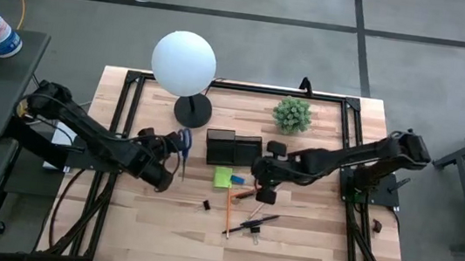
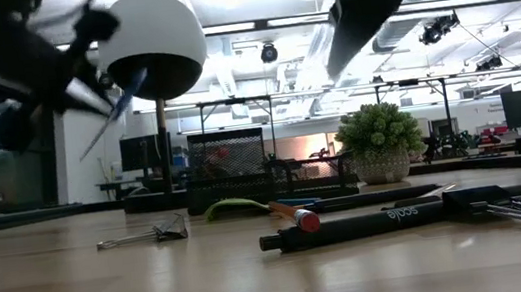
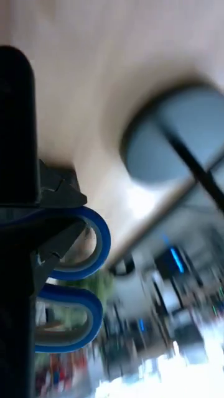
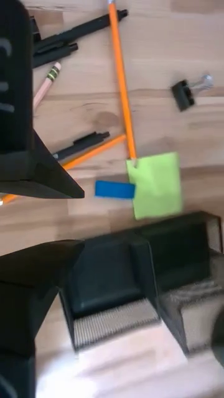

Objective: Pick and place office supplies into organizer
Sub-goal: Put the blue scissors into the top left side of the desk organizer

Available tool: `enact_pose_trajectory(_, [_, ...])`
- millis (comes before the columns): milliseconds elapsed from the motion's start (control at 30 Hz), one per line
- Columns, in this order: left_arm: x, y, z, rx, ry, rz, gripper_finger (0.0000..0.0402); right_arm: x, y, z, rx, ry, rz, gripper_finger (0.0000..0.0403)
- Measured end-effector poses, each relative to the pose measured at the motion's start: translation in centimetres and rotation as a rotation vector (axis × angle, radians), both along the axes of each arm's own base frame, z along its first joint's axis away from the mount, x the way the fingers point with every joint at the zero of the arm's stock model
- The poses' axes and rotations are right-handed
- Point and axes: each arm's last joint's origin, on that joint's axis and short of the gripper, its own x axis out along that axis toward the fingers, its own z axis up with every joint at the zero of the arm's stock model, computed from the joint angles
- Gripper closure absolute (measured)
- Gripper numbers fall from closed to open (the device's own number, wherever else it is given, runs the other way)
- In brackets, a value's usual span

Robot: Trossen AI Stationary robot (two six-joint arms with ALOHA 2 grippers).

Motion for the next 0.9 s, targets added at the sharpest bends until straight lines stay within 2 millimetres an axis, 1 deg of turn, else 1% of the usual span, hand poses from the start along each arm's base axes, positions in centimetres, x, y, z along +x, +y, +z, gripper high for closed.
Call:
enact_pose_trajectory(233, [2.5, -1.0, 4.3, 0.229, -0.032, -0.025, 0.0401, -1.5, -0.4, 2.5, 0.002, -0.081, -0.007, 0.0295])
enact_pose_trajectory(333, [3.5, -1.2, 6.3, 0.339, 0.036, -0.021, 0.0401, -2.1, -0.5, 3.4, 0.008, -0.111, -0.007, 0.0295])
enact_pose_trajectory(467, [4.1, -1.4, 7.9, 0.408, 0.100, -0.012, 0.0401, -2.9, -0.6, 4.6, 0.031, -0.150, 0.002, 0.0295])
enact_pose_trajectory(600, [4.3, -1.5, 8.4, 0.426, 0.111, -0.005, 0.0401, -3.8, -0.8, 5.7, 0.046, -0.190, 0.006, 0.0295])
enact_pose_trajectory(700, [4.5, -1.5, 8.1, 0.433, 0.121, 0.000, 0.0401, -4.3, -0.8, 6.4, 0.069, -0.213, 0.022, 0.0295])
enact_pose_trajectory(900, [4.9, -1.4, 7.9, 0.443, 0.113, 0.028, 0.0401, -4.7, -0.7, 6.5, 0.111, -0.204, 0.062, 0.0295])
